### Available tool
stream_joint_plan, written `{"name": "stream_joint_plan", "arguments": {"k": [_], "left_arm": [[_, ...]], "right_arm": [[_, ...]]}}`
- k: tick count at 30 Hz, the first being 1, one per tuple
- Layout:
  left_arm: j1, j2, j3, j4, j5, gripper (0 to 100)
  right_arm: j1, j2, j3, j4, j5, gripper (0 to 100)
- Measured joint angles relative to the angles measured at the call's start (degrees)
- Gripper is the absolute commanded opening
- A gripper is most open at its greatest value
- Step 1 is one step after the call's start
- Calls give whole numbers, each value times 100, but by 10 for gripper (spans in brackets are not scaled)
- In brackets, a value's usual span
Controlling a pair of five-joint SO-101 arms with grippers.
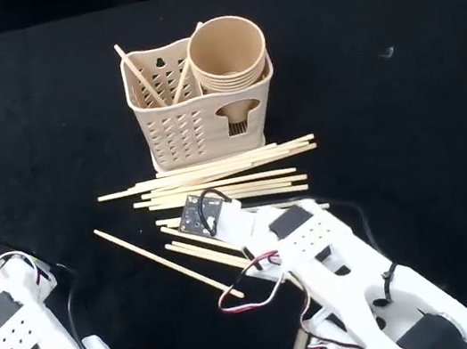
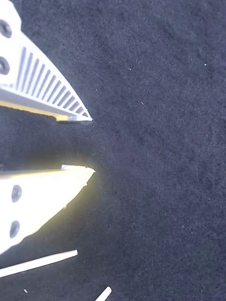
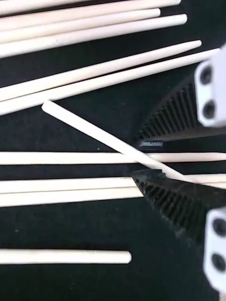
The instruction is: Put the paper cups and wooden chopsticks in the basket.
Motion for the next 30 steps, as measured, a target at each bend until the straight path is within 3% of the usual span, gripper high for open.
{"name": "stream_joint_plan", "arguments": {"k": [5,8,15,24,30], "left_arm": [[0,0,0,0,0,163],[0,0,0,0,0,163],[0,0,0,0,0,163],[0,0,0,0,0,163],[0,0,0,0,0,163]], "right_arm": [[0,0,35,-79,0,78],[0,0,53,-97,0,6],[0,-9,44,-97,0,11],[-26,-9,-879,1196,0,11],[-167,-9,-932,1266,0,11]]}}
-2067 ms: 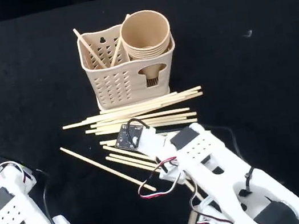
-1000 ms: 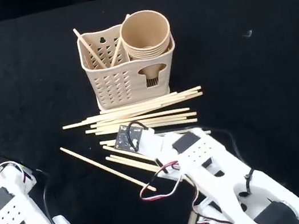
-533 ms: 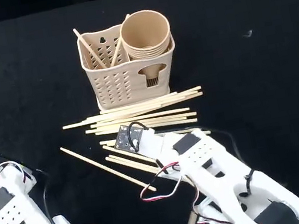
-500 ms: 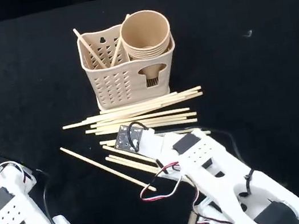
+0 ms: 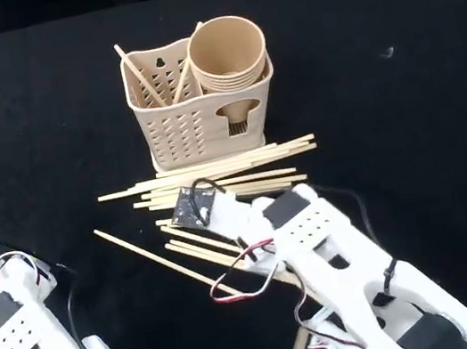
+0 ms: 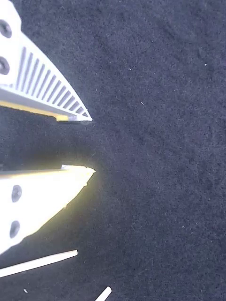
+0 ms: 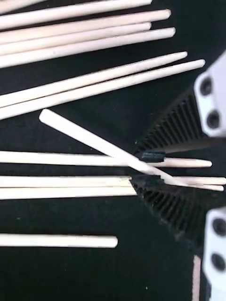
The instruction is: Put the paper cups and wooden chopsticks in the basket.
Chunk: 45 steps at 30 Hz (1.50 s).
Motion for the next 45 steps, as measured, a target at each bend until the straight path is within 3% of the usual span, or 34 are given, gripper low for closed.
{"name": "stream_joint_plan", "arguments": {"k": [9,14,29,36,45], "left_arm": [[0,0,0,0,0,163],[0,0,0,0,0,163],[0,0,0,0,0,163],[0,0,0,0,0,163],[0,0,0,0,0,163]], "right_arm": [[-316,9,369,-1116,-141,22],[-316,9,413,-1125,-211,142],[-316,9,782,-1125,-202,103],[466,9,800,-1125,246,105],[571,9,800,-1125,308,101]]}}
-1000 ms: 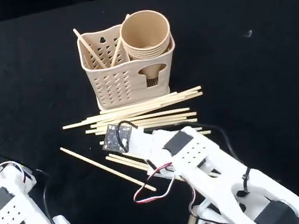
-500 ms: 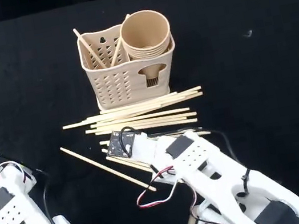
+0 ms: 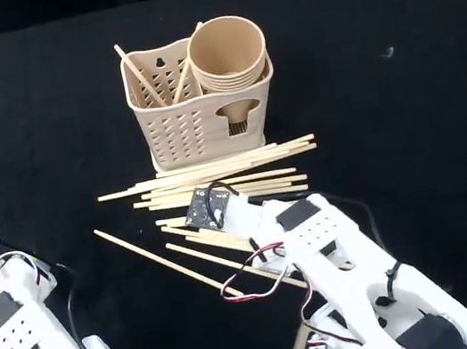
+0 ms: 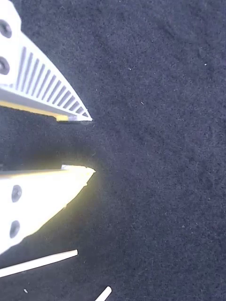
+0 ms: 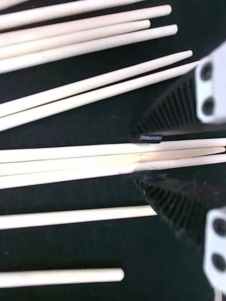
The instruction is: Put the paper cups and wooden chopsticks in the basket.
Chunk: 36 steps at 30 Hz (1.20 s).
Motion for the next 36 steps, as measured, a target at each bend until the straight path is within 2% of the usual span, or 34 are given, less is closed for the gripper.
{"name": "stream_joint_plan", "arguments": {"k": [5,8,13,18,22,32,36], "left_arm": [[0,0,0,0,0,163],[0,0,0,0,0,163],[0,0,0,0,0,163],[0,0,0,0,0,163],[0,0,0,0,0,163],[0,0,0,0,0,163],[0,0,0,0,0,163]], "right_arm": [[-229,-9,229,-35,0,9],[-519,-70,273,-44,9,45],[-615,-70,273,18,9,115],[-659,-70,273,44,9,6],[-659,-97,237,44,9,11],[-123,-97,-1011,1371,9,11],[-97,-554,-1116,1635,9,11]]}}
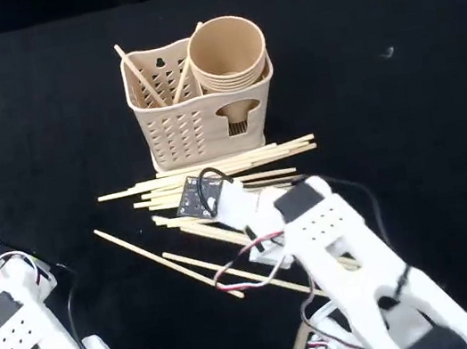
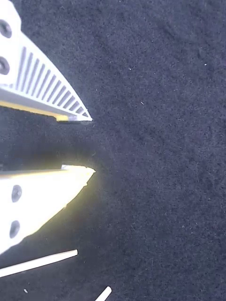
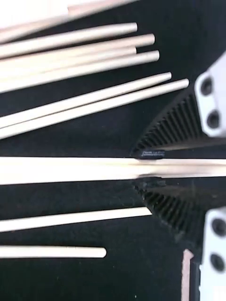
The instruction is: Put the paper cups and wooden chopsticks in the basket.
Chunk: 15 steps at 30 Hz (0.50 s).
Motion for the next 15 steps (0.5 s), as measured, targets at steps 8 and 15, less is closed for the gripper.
{"name": "stream_joint_plan", "arguments": {"k": [8,15], "left_arm": [[0,0,0,0,0,163],[0,0,0,0,0,163]], "right_arm": [[0,-2242,-369,695,-26,11],[-431,-3015,-1521,659,-932,11]]}}
